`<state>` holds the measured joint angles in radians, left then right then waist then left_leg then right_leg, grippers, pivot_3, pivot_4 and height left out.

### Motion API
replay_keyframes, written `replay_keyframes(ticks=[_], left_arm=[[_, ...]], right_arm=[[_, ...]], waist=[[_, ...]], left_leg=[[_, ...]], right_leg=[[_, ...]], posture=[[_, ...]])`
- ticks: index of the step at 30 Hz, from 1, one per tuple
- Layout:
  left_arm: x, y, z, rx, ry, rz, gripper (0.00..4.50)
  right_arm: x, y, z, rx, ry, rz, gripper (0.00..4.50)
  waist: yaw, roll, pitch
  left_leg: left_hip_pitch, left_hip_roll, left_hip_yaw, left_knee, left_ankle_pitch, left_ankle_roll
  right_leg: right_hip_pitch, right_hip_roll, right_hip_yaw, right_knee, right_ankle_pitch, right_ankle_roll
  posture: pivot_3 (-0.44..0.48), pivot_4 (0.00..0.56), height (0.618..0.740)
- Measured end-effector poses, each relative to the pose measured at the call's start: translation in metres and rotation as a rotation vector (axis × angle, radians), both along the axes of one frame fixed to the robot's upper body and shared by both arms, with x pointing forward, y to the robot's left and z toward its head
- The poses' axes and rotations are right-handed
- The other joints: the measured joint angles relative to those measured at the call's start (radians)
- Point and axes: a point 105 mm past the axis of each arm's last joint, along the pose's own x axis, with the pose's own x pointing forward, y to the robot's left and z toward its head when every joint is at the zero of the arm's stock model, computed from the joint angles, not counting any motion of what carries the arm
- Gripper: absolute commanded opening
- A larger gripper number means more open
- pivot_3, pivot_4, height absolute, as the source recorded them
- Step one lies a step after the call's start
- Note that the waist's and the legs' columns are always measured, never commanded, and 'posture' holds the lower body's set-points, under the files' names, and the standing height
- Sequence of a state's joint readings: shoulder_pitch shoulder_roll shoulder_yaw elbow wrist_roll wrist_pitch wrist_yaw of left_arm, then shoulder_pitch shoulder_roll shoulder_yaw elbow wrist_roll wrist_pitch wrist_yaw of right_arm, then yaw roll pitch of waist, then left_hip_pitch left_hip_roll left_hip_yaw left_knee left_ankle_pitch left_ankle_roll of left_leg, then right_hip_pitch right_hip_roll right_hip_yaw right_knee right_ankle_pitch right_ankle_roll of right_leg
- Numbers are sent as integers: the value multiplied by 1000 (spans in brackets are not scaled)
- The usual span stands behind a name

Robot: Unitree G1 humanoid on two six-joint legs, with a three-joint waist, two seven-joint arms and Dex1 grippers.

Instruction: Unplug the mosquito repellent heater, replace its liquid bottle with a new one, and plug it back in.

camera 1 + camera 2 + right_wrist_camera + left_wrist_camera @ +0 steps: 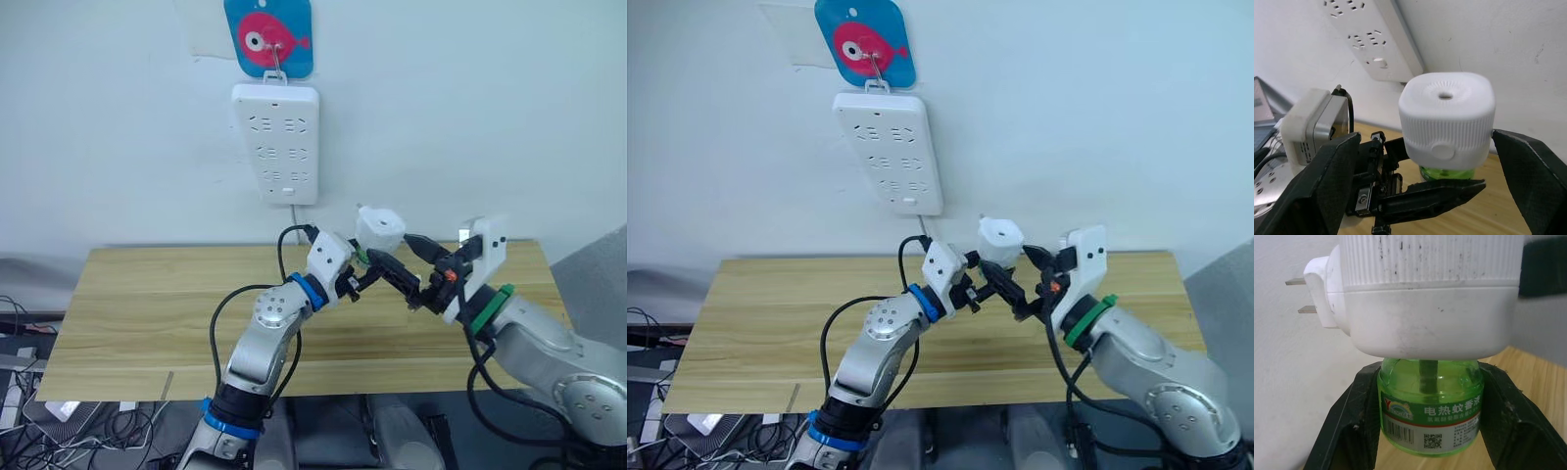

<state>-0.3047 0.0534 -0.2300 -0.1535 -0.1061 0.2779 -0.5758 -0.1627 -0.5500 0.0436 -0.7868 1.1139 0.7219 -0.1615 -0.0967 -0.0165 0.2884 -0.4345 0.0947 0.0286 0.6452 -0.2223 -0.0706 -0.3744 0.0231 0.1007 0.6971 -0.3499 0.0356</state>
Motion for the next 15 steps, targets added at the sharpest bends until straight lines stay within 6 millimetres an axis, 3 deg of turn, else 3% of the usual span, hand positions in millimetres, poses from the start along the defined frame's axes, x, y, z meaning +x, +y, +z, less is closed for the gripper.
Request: replay_keyframes(ticks=[14,15], left_arm=[[-11,-4,4,-11,-1,-38,2272],[-12,-4,4,-15,-2,-39,2272]], right_arm=[[17,12,4,16,-81,-81,4475],[18,13,5,17,-82,-80,4314]], waist=[[-12,0,0],[-13,0,0]], left_leg=[[0,0,0,0,0,0],[0,0,0,0,0,0]], right_leg=[[0,0,0,0,0,0],[0,0,0,0,0,0]], posture=[[-214,259,740],[-214,259,740]])
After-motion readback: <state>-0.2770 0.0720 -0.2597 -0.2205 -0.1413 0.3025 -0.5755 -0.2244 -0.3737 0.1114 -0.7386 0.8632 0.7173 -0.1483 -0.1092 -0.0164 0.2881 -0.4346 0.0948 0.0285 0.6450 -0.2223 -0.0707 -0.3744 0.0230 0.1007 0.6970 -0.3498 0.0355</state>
